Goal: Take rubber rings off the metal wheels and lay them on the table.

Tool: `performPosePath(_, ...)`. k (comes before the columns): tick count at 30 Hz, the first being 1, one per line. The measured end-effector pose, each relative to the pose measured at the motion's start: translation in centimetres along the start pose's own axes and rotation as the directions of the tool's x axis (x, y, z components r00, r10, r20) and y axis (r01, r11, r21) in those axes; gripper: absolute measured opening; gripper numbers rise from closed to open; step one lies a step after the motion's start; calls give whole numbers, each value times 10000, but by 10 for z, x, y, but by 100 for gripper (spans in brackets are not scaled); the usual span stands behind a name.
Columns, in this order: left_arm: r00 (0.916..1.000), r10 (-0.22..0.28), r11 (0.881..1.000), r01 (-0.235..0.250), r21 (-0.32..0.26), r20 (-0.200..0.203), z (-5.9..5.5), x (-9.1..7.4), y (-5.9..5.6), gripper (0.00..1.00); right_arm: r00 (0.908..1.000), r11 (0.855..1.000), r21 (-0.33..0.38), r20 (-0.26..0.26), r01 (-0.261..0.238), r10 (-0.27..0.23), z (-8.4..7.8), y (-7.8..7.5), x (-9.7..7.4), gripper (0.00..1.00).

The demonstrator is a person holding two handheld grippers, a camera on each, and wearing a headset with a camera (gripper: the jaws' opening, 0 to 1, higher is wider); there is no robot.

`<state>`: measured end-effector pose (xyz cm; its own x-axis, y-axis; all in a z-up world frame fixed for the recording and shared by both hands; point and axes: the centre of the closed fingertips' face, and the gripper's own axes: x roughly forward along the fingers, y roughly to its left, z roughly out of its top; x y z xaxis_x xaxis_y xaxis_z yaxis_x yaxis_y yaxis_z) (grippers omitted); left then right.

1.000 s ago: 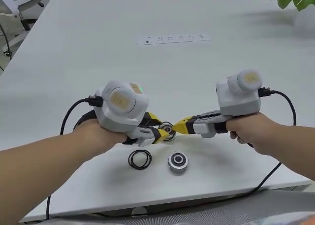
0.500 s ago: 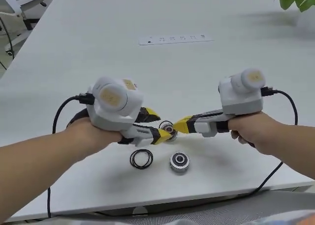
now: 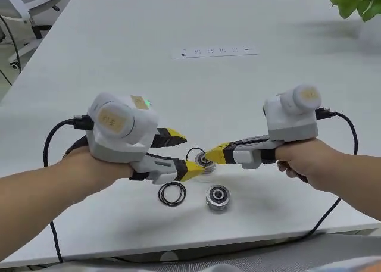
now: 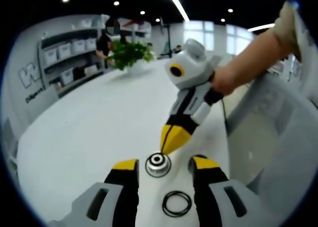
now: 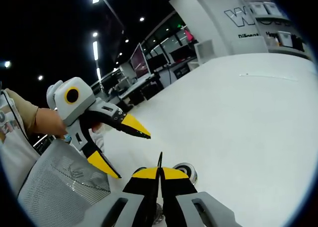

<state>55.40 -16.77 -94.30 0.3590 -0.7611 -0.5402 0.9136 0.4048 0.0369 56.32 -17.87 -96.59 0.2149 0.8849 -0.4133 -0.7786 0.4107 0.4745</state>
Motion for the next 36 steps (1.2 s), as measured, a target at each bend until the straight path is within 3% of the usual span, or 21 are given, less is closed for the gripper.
performPosePath(16,9995,230,9997,-229,-71,203,-9,-38,-9,59,9991,9991,-92,1,-426,426,4,24,4,0)
performPosePath(36,9977,562,9972,-543,-508,368,-20,-68,-17,78,9942,9949,-99,-407,-1000,995,-3,44,20,0)
